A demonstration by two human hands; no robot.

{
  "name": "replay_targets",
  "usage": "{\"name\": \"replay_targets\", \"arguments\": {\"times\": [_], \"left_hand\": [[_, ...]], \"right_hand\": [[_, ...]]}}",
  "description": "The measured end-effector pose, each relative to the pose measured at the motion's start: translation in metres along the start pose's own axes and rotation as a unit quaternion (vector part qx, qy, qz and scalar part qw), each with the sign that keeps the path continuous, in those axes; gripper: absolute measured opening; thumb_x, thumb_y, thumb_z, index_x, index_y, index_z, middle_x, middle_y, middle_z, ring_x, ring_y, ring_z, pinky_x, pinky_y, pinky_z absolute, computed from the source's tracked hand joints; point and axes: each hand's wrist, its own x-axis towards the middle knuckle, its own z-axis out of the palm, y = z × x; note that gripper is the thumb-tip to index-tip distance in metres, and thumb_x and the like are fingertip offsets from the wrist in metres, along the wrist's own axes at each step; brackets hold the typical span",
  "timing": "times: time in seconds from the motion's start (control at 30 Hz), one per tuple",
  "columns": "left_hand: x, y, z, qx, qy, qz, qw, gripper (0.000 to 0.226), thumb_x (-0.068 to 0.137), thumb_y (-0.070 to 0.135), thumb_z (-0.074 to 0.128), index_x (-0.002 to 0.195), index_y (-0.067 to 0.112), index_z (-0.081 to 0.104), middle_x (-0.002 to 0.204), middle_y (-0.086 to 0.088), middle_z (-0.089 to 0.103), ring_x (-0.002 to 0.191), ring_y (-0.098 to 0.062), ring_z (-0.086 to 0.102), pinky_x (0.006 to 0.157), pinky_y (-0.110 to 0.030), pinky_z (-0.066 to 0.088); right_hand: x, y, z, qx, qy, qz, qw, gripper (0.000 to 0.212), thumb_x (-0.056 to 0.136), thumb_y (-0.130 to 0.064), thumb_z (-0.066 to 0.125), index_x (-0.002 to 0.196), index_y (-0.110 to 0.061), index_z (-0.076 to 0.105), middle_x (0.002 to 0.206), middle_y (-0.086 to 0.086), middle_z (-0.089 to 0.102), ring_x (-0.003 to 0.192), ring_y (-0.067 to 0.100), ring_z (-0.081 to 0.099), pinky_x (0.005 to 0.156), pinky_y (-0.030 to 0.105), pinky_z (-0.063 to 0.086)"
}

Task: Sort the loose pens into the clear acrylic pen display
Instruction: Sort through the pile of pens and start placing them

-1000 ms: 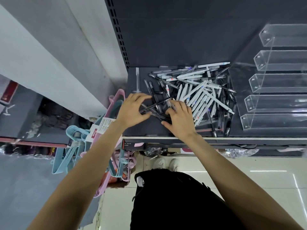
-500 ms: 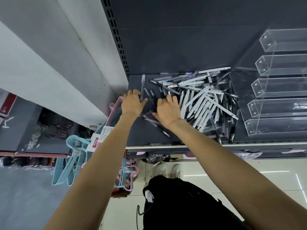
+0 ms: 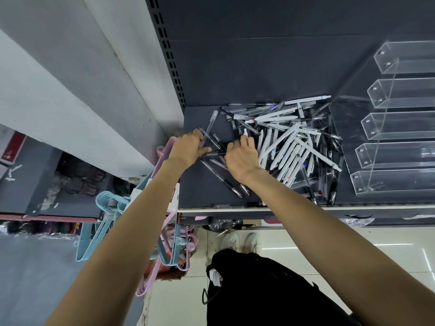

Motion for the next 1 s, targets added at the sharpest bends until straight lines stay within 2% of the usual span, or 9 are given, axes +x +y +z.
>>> {"name": "replay_targets", "arguments": {"times": [0.17,0.3,0.4,0.5,0.6,0.67,0.83,0.93,1.0], "left_hand": [[-0.005,0.003,0.0,-0.011,0.0,0.026,1.0,0.034,0.092,0.03,0.059,0.114,0.005,0.052,0.1,-0.014,0.067,0.095,-0.035,0.062,0.086,-0.041,0.046],[-0.01,0.008,-0.002,0.006,0.005,0.018,1.0,0.032,0.099,0.025,0.048,0.12,0.002,0.05,0.116,-0.019,0.06,0.106,-0.039,0.057,0.091,-0.042,0.041],[-0.017,0.015,-0.006,-0.015,0.016,-0.013,1.0,0.032,0.103,0.021,0.034,0.124,0.0,0.046,0.124,-0.019,0.048,0.11,-0.038,0.052,0.082,-0.038,0.035],[-0.026,0.02,-0.013,-0.161,0.057,-0.048,0.984,0.028,0.103,0.02,0.033,0.115,0.0,0.048,0.112,-0.016,0.051,0.096,-0.031,0.054,0.078,-0.033,0.036],[-0.041,0.033,-0.022,-0.434,0.101,-0.091,0.89,0.016,0.103,0.017,0.035,0.099,0.012,0.049,0.091,-0.001,0.056,0.063,-0.008,0.053,0.056,-0.021,0.043],[-0.051,0.046,-0.026,-0.543,0.119,-0.092,0.826,0.017,0.103,0.016,0.035,0.094,0.018,0.049,0.082,0.003,0.059,0.051,-0.001,0.051,0.049,-0.014,0.04],[-0.06,0.091,-0.012,-0.615,0.087,-0.048,0.782,0.012,0.103,0.016,0.035,0.1,0.013,0.046,0.092,-0.001,0.064,0.069,-0.004,0.067,0.063,-0.019,0.054],[-0.061,0.112,-0.001,-0.644,0.067,-0.084,0.758,0.014,0.103,0.018,0.037,0.096,0.011,0.047,0.092,0.002,0.065,0.073,-0.007,0.068,0.069,-0.022,0.056],[-0.063,0.119,0.007,-0.639,0.072,-0.097,0.76,0.015,0.103,0.018,0.038,0.094,0.011,0.047,0.083,0.001,0.061,0.069,-0.008,0.063,0.067,-0.022,0.054]], "right_hand": [[-0.005,0.005,0.01,0.04,0.067,-0.002,0.997,0.023,0.088,-0.006,0.045,0.111,-0.002,0.048,0.109,0.015,0.054,0.108,0.031,0.041,0.094,0.038,0.03],[-0.01,0.013,0.025,0.106,0.154,0.01,0.982,0.014,0.092,-0.009,0.051,0.103,-0.002,0.055,0.102,0.014,0.057,0.101,0.032,0.045,0.087,0.038,0.034],[-0.013,0.02,0.029,0.165,0.198,0.015,0.966,0.016,0.092,-0.011,0.054,0.102,0.002,0.057,0.103,0.017,0.059,0.102,0.035,0.048,0.086,0.041,0.038],[-0.018,0.026,0.025,0.217,0.209,0.014,0.954,0.021,0.093,-0.01,0.05,0.108,0.003,0.055,0.11,0.017,0.057,0.106,0.034,0.046,0.092,0.042,0.036],[-0.022,0.036,0.014,0.28,0.229,0.026,0.932,0.02,0.095,-0.01,0.047,0.11,0.002,0.054,0.111,0.016,0.057,0.104,0.031,0.046,0.093,0.041,0.036],[-0.026,0.044,0.002,0.379,0.226,0.05,0.896,0.02,0.099,-0.016,0.041,0.107,0.0,0.051,0.102,0.012,0.057,0.095,0.026,0.049,0.087,0.04,0.042],[-0.032,0.054,-0.03,0.686,0.118,0.097,0.712,0.018,0.102,-0.022,0.033,0.097,-0.007,0.04,0.075,0.001,0.06,0.058,0.014,0.055,0.062,0.034,0.048],[-0.035,0.047,-0.032,0.726,0.089,0.109,0.674,0.016,0.102,-0.022,0.037,0.092,-0.011,0.041,0.073,0.001,0.058,0.055,0.012,0.051,0.056,0.029,0.044],[-0.036,0.042,-0.029,0.715,0.072,0.12,0.685,0.017,0.101,-0.025,0.039,0.097,-0.01,0.046,0.084,0.007,0.063,0.071,0.019,0.059,0.068,0.036,0.051]]}}
